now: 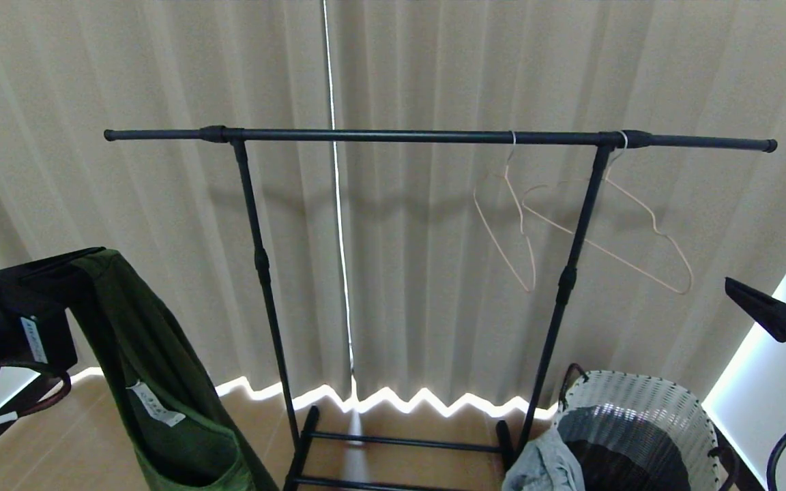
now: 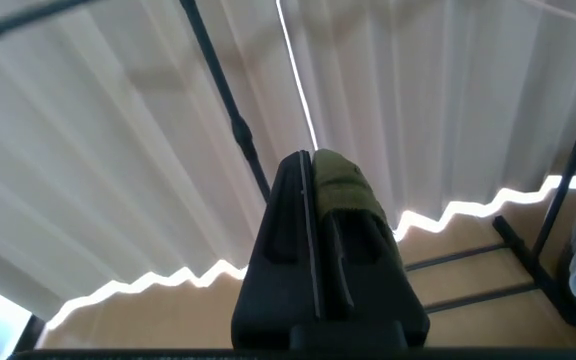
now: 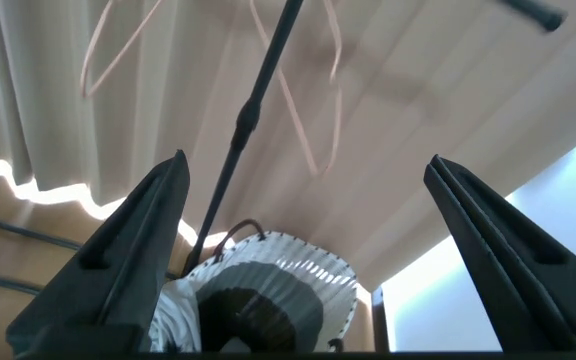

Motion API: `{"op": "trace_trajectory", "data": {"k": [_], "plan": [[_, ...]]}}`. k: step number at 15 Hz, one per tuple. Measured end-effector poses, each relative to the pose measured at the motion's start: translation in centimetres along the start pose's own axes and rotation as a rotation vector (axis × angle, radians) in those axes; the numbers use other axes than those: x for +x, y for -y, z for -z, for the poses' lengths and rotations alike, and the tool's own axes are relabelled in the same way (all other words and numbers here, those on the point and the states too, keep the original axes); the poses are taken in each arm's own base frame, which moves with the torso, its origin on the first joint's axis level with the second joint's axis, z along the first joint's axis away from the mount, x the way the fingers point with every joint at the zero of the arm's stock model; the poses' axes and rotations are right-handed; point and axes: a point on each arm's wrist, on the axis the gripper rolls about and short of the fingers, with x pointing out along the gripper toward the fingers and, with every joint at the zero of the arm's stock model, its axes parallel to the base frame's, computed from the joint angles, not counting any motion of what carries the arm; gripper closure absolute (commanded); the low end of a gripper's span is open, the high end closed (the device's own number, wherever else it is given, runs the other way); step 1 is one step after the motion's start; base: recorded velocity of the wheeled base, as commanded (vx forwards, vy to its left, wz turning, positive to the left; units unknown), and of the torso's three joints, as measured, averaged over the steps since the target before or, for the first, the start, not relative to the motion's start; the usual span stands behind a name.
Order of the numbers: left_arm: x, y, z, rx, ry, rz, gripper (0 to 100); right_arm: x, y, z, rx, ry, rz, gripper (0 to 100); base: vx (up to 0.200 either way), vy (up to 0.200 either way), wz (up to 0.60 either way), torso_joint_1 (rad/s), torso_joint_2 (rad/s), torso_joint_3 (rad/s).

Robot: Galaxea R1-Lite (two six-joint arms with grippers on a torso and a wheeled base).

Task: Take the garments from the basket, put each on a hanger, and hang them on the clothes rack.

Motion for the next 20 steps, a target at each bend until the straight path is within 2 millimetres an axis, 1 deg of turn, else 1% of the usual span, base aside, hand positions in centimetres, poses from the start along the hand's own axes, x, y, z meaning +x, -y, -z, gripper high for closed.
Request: {"op": "trace_trajectory", "data": {"k": [3, 8, 17, 20], "plan": [[-0.16, -0.01, 0.08, 0.006, 0.002, -0.002, 100, 0.05, -0.03, 0.08, 0.0, -0.003, -0.002, 0, 0.0, 0.0, 0.0, 0.214, -0.45, -0.232], [-0.19, 0.08, 0.48, 0.01, -0.012, 0.001, 100, 0.29, -0.07, 0.18, 0.002, -0.012, -0.006, 0, 0.0, 0.0, 0.0, 0.027, -0.05, -0.028], [-0.63, 0.11, 0.84, 0.013, -0.013, 0.0, 100, 0.29, -0.08, 0.2, 0.0, -0.012, -0.006, 0, 0.0, -0.2, 0.0, 0.004, 0.0, 0.002], [-0.68, 0.13, 0.87, 0.023, -0.011, 0.003, 100, 0.28, -0.08, 0.24, 0.0, -0.014, -0.005, 0, 0.0, 0.0, 0.0, 0.0, 0.0, 0.0]]}}
